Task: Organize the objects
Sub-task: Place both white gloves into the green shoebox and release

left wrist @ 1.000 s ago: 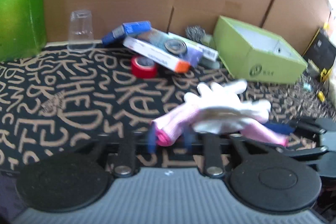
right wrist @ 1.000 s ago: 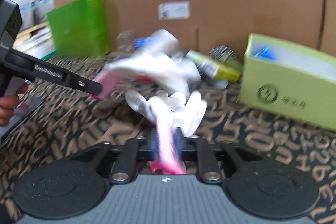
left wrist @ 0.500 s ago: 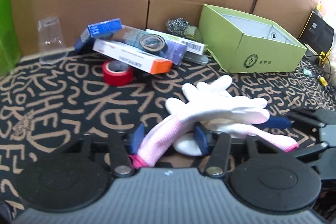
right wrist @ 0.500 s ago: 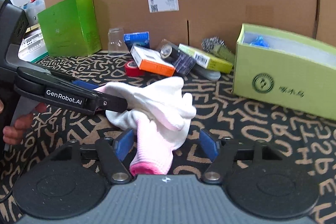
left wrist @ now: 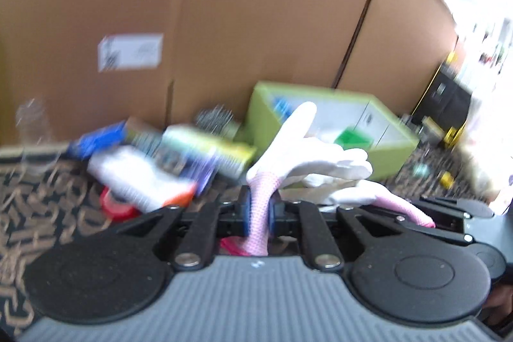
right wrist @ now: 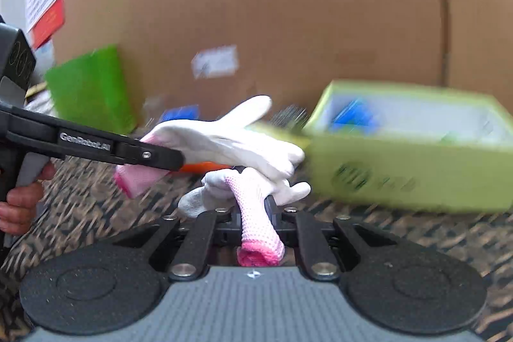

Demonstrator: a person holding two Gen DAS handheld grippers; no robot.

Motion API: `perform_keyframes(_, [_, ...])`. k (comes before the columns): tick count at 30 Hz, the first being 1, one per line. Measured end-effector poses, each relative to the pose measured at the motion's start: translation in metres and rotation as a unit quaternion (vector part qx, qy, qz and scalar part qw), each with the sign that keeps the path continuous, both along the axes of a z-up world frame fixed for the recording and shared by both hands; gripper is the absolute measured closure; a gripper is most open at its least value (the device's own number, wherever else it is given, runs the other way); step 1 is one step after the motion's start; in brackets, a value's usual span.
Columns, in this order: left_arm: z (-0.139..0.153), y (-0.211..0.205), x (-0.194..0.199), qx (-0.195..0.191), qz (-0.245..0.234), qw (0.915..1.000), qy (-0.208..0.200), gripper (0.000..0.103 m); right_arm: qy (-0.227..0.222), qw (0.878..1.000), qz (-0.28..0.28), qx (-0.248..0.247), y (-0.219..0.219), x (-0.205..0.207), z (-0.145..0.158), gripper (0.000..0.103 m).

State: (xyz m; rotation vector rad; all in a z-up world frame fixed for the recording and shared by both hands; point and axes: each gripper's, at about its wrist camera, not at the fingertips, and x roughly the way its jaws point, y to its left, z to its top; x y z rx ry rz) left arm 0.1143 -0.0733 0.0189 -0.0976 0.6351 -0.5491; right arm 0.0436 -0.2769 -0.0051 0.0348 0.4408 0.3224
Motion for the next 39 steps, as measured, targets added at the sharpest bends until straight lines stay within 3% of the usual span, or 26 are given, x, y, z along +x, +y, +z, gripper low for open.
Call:
perform_keyframes(8, [0.038, -0.079, 0.053, -0.027, -0.035, 0.9988, -0.020, 0.093, -0.074, 0.990, -0.119, -0.011, -0.060, 0.024, 0.043, 0.090])
perform_keyframes(13, [0.027, -0.128, 0.091, -0.025, -0.029, 0.9992, -0.008, 0.093, -0.087, 0.977, -0.195, -0.027, -0.094, 0.061, 0.046, 0.090])
perform_keyframes(17, [0.006, -0.158, 0.114, 0.000, -0.030, 0.9996, -0.005, 0.092, -0.073, 0.966, -0.244, -0.034, -0.119, 0.096, 0.030, 0.090])
perform_keyframes(18, [0.000, -0.162, 0.117, 0.007, -0.032, 0.9994, -0.006, 0.088, -0.067, 0.965, -0.250, -0.029, -0.125, 0.103, 0.025, 0.089])
perform_keyframes(19, [-0.005, -0.165, 0.119, 0.012, -0.032, 0.9994, -0.007, 0.070, -0.056, 0.965, -0.255, -0.025, -0.131, 0.112, 0.018, 0.084])
perform_keyframes(20, [-0.010, -0.164, 0.119, 0.016, -0.025, 0.9995, -0.006, 0.037, -0.041, 0.966, -0.254, -0.031, -0.134, 0.121, 0.011, 0.078])
perform_keyframes(22, [-0.015, -0.155, 0.114, 0.005, 0.001, 0.9998, -0.021, 0.010, -0.013, 0.966, -0.250, -0.056, -0.134, 0.133, -0.001, 0.041])
perform_keyframes(24, [-0.017, -0.146, 0.109, -0.007, 0.013, 0.9993, -0.033, 0.006, -0.016, 0.967, -0.240, -0.086, -0.131, 0.132, -0.010, 0.018])
perform_keyframes(27, [-0.016, -0.135, 0.109, -0.014, 0.018, 0.9995, -0.021, 0.002, -0.035, 0.963, -0.246, -0.107, -0.127, 0.125, -0.013, 0.016])
perform_keyframes(30, [-0.005, -0.117, 0.096, -0.030, 0.027, 0.9989, -0.025, 0.000, -0.043, 0.962, -0.256, -0.082, -0.134, 0.116, 0.002, 0.016])
perform_keyframes(33, [0.004, -0.094, 0.077, -0.043, 0.031, 0.9981, -0.032, 0.000, -0.086, 0.962, -0.254, -0.053, -0.129, 0.091, 0.023, 0.016])
perform_keyframes(39, [-0.004, -0.031, 0.032, -0.044, 0.083, 0.9956, -0.002, 0.000, -0.157, 0.967, -0.201, -0.014, -0.091, 0.040, 0.043, 0.009])
